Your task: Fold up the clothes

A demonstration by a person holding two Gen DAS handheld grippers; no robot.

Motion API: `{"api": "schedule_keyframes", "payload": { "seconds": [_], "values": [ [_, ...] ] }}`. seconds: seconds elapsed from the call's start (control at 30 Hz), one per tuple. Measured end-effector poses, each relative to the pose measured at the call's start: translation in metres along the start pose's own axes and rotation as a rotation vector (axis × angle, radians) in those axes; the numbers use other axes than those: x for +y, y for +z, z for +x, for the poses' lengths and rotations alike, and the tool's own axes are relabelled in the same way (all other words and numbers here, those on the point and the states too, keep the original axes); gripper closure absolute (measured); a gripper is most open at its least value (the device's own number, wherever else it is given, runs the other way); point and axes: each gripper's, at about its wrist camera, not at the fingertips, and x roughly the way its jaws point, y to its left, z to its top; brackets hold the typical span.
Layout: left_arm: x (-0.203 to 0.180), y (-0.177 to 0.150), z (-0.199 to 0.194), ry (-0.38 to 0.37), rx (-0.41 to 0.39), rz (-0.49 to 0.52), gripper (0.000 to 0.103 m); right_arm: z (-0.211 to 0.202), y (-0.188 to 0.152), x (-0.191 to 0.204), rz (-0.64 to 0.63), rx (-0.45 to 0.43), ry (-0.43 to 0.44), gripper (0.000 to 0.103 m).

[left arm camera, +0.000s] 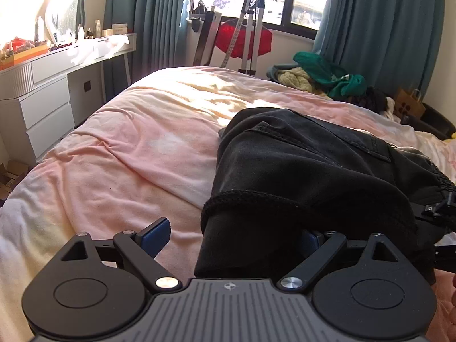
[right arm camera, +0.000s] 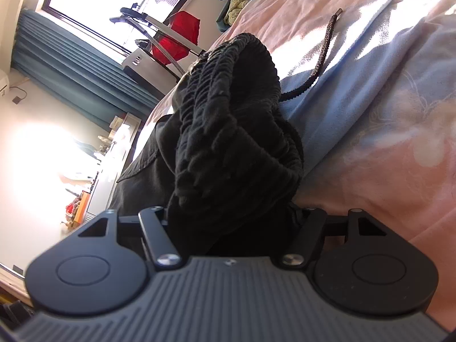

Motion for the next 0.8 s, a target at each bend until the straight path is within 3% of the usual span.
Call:
{"api": "schedule_keyframes", "payload": {
  "seconds": [0.13, 0.23, 0.3, 0.43, 0.5, 0.6, 0.8],
  "values": [
    [0.006, 0.004, -0.031, -0.173, -0.025, -0.005, 0.002, 0.000, -0.001, -0.001, 0.005, -0.003, -0.003, 0.035],
    [0.023, 0.016, -0.035, -0.295, -0.056, -0.098, 0.000, -0.003, -0.003, -0.002, 0.005, -0.006, -0.005, 0.035],
    [0.038, 0.024, -0.022, -0.327, -0.058, -0.198, 0.000, -0.003, -0.004, -0.002, 0.006, -0.008, -0.005, 0.035],
    [0.071, 0.037, 0.041, -0.362, 0.047, -0.411, 0.000, -0.002, -0.004, -0.001, 0.005, -0.007, -0.004, 0.035],
    [0.082, 0.040, 0.079, -0.378, 0.147, -0.466, 0.000, -0.002, -0.003, -0.001, 0.004, -0.006, -0.004, 0.035],
    [0.091, 0.042, 0.109, -0.465, 0.201, -0.543, 0.000, -0.001, -0.003, -0.003, 0.005, -0.007, 0.000, 0.035],
    [0.084, 0.052, 0.147, -0.569, 0.309, -0.518, 0.000, -0.002, -0.004, -0.001, 0.003, -0.014, -0.003, 0.035]
  ]
}}
